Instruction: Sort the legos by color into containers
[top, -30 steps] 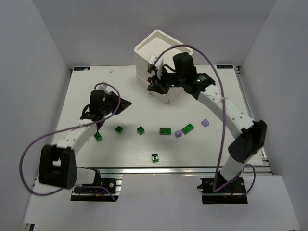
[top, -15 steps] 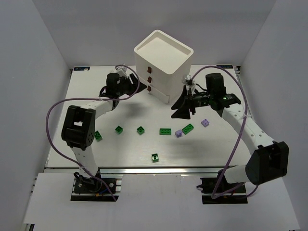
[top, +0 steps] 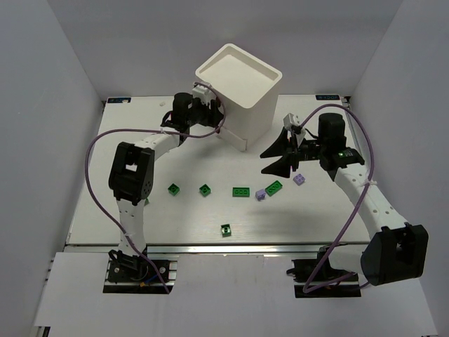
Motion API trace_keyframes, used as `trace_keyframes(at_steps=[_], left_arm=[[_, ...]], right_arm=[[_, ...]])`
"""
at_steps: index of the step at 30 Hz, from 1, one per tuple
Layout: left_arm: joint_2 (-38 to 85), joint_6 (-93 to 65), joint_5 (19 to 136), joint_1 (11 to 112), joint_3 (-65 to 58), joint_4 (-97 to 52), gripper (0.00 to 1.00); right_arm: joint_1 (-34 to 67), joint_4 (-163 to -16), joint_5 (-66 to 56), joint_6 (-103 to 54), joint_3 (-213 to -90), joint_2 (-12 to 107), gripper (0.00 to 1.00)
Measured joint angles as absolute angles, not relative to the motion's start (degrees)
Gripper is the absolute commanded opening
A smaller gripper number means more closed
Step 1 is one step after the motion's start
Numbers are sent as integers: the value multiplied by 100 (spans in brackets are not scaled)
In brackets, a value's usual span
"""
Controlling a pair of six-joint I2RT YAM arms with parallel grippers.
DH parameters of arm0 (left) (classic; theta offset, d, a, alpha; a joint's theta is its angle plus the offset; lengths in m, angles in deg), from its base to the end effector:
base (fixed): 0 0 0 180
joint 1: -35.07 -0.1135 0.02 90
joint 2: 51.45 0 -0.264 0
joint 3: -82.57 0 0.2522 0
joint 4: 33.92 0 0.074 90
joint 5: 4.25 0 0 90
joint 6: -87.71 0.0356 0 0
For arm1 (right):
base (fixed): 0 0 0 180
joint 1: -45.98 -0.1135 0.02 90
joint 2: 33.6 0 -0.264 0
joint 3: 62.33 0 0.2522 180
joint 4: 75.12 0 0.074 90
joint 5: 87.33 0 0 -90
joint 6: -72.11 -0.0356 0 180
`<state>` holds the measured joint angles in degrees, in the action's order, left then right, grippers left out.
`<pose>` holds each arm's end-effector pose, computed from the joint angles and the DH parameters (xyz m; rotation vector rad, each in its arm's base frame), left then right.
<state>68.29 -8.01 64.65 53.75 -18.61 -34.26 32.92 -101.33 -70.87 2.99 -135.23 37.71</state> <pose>0.4619 -0.1697 0.2289 0.4688 1.8587 -0.6363 0.2494 0.0929 0.3355 -1.2422 1.3513 1.1615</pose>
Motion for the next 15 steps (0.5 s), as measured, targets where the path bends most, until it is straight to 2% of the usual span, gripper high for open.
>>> trace_keyframes(at_steps=[5,8,9,12,15], left_arm=[[7089,-477,6594,5379,-2036,-3252,65],[7170,-436,6651,5373,-2067,-3221,50],[7188,-431,6673,5373,-2077,-3223,41],[7201,-458,6697,5405,-2080,-3241,28],[7201,-517,6682,5405,-2082,-3269,21]], right_arm=[[3421,-10070,-7085,374,-13523,3792,64],[3452,-10067,-7087,374,-13523,3858,64],[3467,-10067,-7087,374,-13523,3889,64],[3502,-10067,-7087,374,-13523,3959,64],[3515,-10081,-7087,402,-13523,4015,64]])
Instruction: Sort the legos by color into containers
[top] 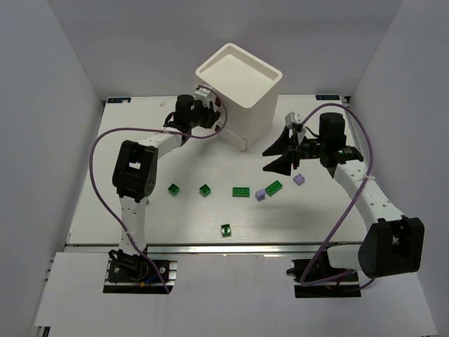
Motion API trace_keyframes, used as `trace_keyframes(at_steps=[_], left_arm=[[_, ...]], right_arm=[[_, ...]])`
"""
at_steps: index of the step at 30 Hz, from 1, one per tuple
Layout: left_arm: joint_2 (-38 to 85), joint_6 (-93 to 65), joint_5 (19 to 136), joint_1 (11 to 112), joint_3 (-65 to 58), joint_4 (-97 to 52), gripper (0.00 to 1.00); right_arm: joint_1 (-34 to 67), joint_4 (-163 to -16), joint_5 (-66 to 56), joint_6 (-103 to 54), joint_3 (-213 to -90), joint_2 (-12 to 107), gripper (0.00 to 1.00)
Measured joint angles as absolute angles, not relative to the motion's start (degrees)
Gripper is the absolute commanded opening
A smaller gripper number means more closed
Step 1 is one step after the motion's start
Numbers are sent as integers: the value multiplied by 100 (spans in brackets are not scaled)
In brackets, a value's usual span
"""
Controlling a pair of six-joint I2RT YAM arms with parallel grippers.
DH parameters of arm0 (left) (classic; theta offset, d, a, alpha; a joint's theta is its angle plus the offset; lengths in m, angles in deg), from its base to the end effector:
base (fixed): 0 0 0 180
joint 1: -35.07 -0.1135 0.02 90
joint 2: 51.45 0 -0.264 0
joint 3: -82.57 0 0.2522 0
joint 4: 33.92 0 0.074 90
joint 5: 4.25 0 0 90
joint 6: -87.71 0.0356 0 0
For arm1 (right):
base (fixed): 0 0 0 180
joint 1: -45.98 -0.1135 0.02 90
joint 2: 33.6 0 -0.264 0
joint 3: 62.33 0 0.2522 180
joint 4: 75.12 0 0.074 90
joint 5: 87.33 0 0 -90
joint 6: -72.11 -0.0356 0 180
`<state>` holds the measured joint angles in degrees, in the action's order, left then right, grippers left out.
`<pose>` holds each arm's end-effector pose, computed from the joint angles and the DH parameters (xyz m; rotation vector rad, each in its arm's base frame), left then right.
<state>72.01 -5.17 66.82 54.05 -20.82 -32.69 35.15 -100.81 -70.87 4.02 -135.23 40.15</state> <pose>0.4717 -0.1744 0.2081 0.4935 1.9015 -0.5724 0.2622 0.0849 0.3256 -1.2116 1.3854 1.1429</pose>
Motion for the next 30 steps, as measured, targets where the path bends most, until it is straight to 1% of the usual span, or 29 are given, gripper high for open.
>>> trace_keyframes(at_steps=[1,3,4,7,15,30], left_arm=[[7201,-532,6686,5403,-2084,-3289,16],[7201,-569,6668,5401,-2095,-3306,11],[7201,-578,6664,5401,-2095,-3313,5],[7201,-615,6660,5401,-2082,-3359,0],[6888,-628,6673,5405,-1441,-3901,0],[5301,-602,7055,5285,301,-4104,0]], right_arm=[[3515,-10098,-7085,430,-13523,4031,64],[3515,-10172,-7085,538,-13523,4064,64],[3515,-10255,-7085,612,-13523,4077,64],[3515,-10535,-7074,907,-13523,4109,63],[3515,-11154,-6960,1526,-13523,4136,63],[3491,-11965,-6713,2356,-13523,4317,64]])
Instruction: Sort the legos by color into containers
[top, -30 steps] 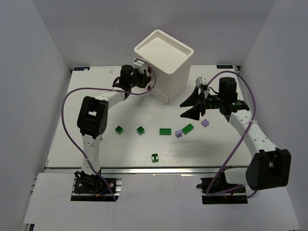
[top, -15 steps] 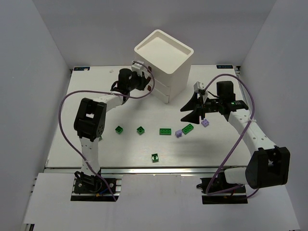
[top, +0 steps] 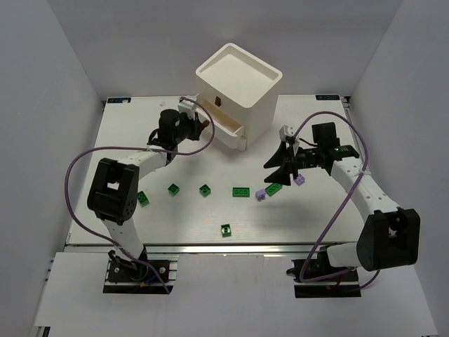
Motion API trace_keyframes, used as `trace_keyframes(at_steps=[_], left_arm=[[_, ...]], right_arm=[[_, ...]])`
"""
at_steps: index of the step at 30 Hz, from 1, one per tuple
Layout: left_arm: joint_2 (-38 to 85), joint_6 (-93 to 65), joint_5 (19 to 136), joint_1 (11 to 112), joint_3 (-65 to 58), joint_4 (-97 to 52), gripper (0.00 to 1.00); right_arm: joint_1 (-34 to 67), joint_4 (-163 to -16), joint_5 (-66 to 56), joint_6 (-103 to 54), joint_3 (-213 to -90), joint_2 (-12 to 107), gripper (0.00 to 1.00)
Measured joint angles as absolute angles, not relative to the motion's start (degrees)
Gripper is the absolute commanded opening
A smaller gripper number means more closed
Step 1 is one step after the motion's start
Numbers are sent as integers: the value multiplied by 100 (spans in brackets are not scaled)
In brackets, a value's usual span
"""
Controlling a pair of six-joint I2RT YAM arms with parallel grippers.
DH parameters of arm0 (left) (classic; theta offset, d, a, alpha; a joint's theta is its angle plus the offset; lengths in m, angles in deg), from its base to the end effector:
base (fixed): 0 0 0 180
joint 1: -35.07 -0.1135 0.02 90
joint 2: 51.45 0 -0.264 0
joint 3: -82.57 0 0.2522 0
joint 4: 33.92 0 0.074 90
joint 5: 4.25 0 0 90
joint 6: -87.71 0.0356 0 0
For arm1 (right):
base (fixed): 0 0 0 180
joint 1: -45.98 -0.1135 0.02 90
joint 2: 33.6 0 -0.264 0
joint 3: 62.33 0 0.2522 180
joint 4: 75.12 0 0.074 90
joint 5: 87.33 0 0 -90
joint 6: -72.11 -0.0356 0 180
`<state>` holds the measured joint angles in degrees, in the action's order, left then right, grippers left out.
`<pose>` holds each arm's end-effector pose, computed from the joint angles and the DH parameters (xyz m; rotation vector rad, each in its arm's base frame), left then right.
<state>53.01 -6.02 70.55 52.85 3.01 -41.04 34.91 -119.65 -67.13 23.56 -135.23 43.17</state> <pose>0.3950 -0.1365 0.2299 0.4142 1.8556 -0.5057 0.2571 0.0843 0.2889 -1.3062 1.4972 1.1019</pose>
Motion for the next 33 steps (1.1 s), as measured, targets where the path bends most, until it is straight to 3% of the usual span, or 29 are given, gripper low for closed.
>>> trace_keyframes(at_steps=[6,7,8,9,12,15,21,33], left_arm=[[4849,-595,7318,5274,832,-4078,0],[4818,-598,7355,5274,856,-4054,9],[4790,-602,7409,5274,862,-4014,48],[4762,-604,7457,5274,867,-3982,59],[4633,-713,7702,5263,869,-3805,76],[4423,-845,7897,5248,880,-3649,82],[3463,-1312,8375,5239,1155,-3249,98],[830,-3435,10120,5228,1308,219,98]], right_arm=[[3351,-12382,-6300,2809,-13523,4450,65],[3308,-12415,-6213,2854,-13523,4472,65],[3255,-12443,-6112,2894,-13523,4492,65],[3181,-12465,-5996,2922,-13523,4514,66],[2936,-12470,-5640,2970,-13523,4588,78],[2613,-12365,-5161,3012,-13523,4726,88],[1891,-11897,-3992,2841,-13525,5215,89],[882,-11204,-2066,2118,-14050,6660,89]])
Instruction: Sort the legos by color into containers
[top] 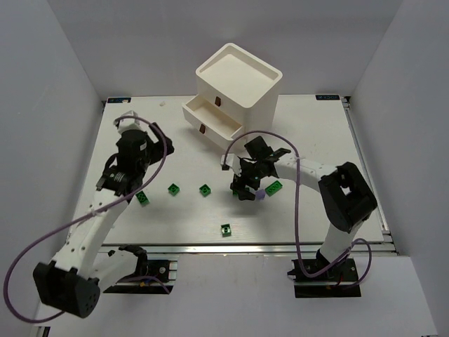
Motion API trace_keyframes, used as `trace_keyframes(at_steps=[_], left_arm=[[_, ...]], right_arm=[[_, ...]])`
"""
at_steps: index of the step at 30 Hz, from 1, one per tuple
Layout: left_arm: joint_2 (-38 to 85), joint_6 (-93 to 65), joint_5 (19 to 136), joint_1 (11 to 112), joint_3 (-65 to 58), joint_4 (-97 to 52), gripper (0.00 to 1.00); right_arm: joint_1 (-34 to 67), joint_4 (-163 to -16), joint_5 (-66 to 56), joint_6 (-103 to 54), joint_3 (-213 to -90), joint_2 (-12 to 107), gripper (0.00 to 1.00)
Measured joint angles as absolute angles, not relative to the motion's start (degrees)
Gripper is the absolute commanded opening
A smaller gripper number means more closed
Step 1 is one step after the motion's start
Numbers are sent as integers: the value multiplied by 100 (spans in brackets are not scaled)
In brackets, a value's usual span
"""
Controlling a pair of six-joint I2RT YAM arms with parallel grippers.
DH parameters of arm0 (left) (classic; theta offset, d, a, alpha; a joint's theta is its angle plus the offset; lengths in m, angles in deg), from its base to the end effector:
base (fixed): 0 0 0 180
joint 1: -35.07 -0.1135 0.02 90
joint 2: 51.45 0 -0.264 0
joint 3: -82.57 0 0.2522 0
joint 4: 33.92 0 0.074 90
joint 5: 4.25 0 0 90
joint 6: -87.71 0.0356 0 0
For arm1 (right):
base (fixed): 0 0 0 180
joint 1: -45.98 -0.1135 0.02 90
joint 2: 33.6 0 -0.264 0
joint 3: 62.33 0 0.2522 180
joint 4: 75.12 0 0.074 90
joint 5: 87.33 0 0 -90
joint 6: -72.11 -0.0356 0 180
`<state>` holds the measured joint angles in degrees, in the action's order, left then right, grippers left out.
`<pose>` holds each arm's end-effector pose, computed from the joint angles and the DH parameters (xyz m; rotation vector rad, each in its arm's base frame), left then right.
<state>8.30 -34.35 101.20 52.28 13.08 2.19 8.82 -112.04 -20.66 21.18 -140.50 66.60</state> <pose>0.2250 -0.0598 0.3361 -0.4289 1.9778 -0.2729 0.2749 0.2260 0.1873 -1.6884 1.9152 0.5144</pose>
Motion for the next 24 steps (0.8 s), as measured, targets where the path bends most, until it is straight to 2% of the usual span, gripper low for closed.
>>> trace_keyframes(at_steps=[5,11,14,15,17,18,20,24], left_arm=[[-265,-4294,10496,5228,1579,1675,97],[-856,-5227,10762,5228,1911,2833,93],[-801,-5579,10784,5228,2091,3209,87],[-751,-5642,10780,5228,2137,3260,82],[-604,-5732,10767,5228,2206,3334,77],[-510,-5767,10760,5228,2233,3347,73],[-272,-5810,10740,5228,2248,3356,70],[200,-5826,10646,5143,2252,3308,69]], right_arm=[[751,-11106,-1555,2081,-14159,7003,86],[648,-11034,-1262,2094,-14168,7169,69],[602,-10953,-1229,2122,-14150,7169,51],[587,-10922,-1236,2133,-14135,7169,39],[573,-10841,-1242,2159,-14098,7152,29],[573,-10822,-1247,2155,-14085,7143,16],[573,-10817,-1297,2192,-14078,7141,2],[582,-11141,-1669,2409,-14082,7067,0]])
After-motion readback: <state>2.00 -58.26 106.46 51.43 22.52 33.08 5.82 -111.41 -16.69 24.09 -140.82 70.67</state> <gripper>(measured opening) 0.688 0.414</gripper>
